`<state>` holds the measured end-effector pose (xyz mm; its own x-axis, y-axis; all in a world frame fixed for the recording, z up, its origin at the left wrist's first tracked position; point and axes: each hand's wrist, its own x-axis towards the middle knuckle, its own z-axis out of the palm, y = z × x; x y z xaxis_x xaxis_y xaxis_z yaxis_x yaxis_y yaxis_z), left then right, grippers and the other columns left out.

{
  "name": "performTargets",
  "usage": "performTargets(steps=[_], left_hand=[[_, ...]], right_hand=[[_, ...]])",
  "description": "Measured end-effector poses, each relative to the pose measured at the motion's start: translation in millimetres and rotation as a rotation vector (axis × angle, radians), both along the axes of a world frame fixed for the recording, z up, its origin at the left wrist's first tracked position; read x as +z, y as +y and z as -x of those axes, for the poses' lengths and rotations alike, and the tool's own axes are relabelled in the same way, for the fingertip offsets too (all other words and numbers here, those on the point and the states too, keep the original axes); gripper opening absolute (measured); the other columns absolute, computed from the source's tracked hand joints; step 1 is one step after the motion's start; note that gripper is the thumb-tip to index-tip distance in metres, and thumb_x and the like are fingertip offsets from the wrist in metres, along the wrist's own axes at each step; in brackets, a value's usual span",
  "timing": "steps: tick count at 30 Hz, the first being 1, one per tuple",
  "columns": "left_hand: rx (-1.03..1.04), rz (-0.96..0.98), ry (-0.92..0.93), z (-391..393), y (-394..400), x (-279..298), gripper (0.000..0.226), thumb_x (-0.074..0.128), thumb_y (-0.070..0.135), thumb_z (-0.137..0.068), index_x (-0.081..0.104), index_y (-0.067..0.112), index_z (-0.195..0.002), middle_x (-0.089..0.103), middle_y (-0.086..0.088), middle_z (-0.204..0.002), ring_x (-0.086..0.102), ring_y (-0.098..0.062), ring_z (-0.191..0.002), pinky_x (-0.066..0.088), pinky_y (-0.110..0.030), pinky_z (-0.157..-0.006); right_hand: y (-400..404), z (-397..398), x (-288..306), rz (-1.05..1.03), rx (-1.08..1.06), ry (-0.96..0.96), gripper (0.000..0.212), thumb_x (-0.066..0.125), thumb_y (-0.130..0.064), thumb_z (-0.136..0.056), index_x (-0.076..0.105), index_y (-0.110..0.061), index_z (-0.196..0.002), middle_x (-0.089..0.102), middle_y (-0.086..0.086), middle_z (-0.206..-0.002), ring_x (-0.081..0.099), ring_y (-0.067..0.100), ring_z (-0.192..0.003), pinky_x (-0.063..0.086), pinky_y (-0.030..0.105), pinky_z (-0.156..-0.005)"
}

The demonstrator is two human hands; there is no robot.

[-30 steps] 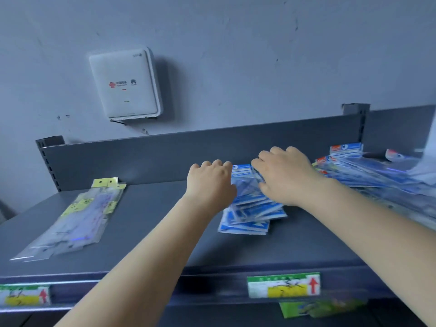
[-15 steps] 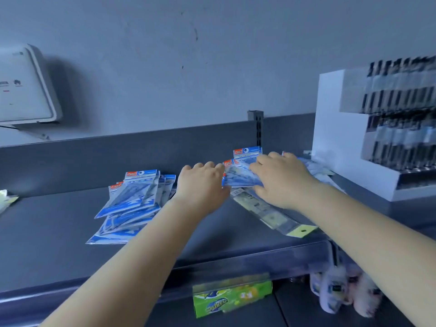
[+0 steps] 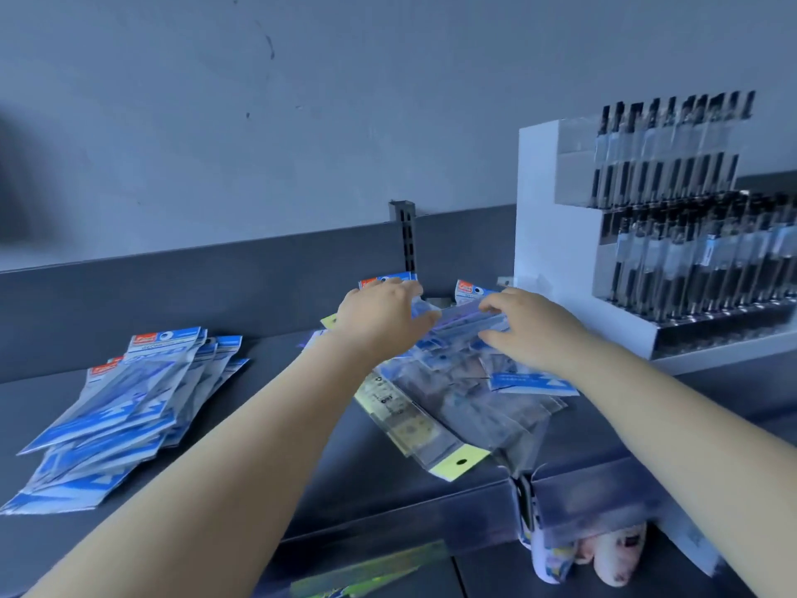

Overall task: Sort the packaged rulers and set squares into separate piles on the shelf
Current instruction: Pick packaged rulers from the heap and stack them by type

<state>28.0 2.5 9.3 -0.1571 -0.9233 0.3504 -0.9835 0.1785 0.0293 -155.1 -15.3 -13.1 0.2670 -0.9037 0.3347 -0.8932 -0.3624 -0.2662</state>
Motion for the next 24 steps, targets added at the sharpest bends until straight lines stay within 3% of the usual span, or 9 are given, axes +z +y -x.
performTargets(steps=[4,7,9,11,13,15,17,21,24], left_hand=[[-0.005,-0.077,0.027,19,-27,-15,0.042,0.043,0.051,-0.092,0.06,0.014,-0.105,0.057,-0.006,-0.114,0.047,-0.025,-0.113,0.035,-0.032,-0.08],[-0.014,-0.142,0.041,20,-34,-20,0.042,0.048,0.049,-0.091,0.047,0.013,-0.069,0.051,-0.008,-0.094,0.045,-0.028,-0.105,0.037,-0.035,-0.081],[-0.037,-0.173,0.137,16,-37,-17,0.045,0.055,0.044,-0.088,0.04,0.016,-0.056,0.044,-0.002,-0.075,0.048,-0.029,-0.088,0.036,-0.032,-0.072],[-0.056,-0.196,0.223,12,-41,-16,0.04,0.06,0.039,-0.086,0.053,0.012,-0.057,0.049,0.0,-0.068,0.047,-0.024,-0.071,0.037,-0.029,-0.064],[-0.064,-0.226,0.265,9,-42,-16,0.034,0.061,0.035,-0.086,0.068,0.005,-0.072,0.058,-0.003,-0.069,0.05,-0.02,-0.065,0.04,-0.028,-0.062],[-0.057,-0.246,0.31,7,-41,-13,0.031,0.063,0.032,-0.085,0.067,0.002,-0.079,0.061,-0.006,-0.076,0.05,-0.02,-0.068,0.039,-0.026,-0.063],[-0.039,-0.285,0.41,5,-38,-9,0.022,0.07,0.027,-0.081,0.058,0.009,-0.08,0.053,-0.008,-0.08,0.045,-0.021,-0.072,0.034,-0.026,-0.063],[0.053,-0.408,0.593,-8,-26,0,0.031,0.079,0.025,-0.073,0.059,0.022,-0.096,0.055,0.002,-0.078,0.048,-0.018,-0.08,0.037,-0.024,-0.066],[0.074,-0.425,0.658,-15,-22,1,0.02,0.08,0.024,-0.072,0.064,0.019,-0.082,0.058,0.011,-0.058,0.047,-0.011,-0.07,0.038,-0.023,-0.063]], right_hand=[[-7,7,-11,-0.007,-0.014,-0.143,0.034,0.054,-0.023,-0.089,0.056,-0.02,-0.122,0.053,-0.004,-0.128,0.05,0.017,-0.115,0.041,0.03,-0.091],[-12,9,-15,-0.015,-0.005,-0.173,0.034,0.056,-0.026,-0.089,0.057,-0.02,-0.122,0.052,-0.004,-0.13,0.05,0.015,-0.116,0.039,0.027,-0.091],[-16,9,-16,-0.02,-0.005,-0.193,0.034,0.057,-0.026,-0.089,0.057,-0.019,-0.122,0.053,-0.003,-0.129,0.051,0.014,-0.114,0.037,0.024,-0.085],[-18,9,-16,-0.016,-0.009,-0.212,0.033,0.057,-0.025,-0.089,0.057,-0.019,-0.121,0.054,-0.003,-0.127,0.052,0.015,-0.111,0.035,0.022,-0.08],[-19,10,-17,-0.01,-0.017,-0.22,0.031,0.057,-0.023,-0.088,0.058,-0.019,-0.119,0.055,-0.003,-0.126,0.053,0.016,-0.11,0.036,0.022,-0.08],[-20,11,-18,-0.004,-0.026,-0.229,0.028,0.058,-0.023,-0.088,0.059,-0.019,-0.116,0.056,-0.002,-0.123,0.053,0.017,-0.109,0.037,0.023,-0.08],[-21,11,-19,-0.014,-0.028,-0.244,0.03,0.059,-0.024,-0.087,0.059,-0.019,-0.117,0.056,-0.002,-0.123,0.053,0.016,-0.11,0.034,0.021,-0.079],[-19,11,-20,-0.049,-0.008,-0.269,0.03,0.06,-0.027,-0.088,0.059,-0.019,-0.117,0.056,-0.006,-0.117,0.051,0.01,-0.106,0.03,0.018,-0.08],[-17,11,-20,-0.065,0.01,-0.298,0.028,0.061,-0.028,-0.087,0.06,-0.02,-0.114,0.056,-0.007,-0.111,0.052,0.009,-0.104,0.034,0.02,-0.082]])
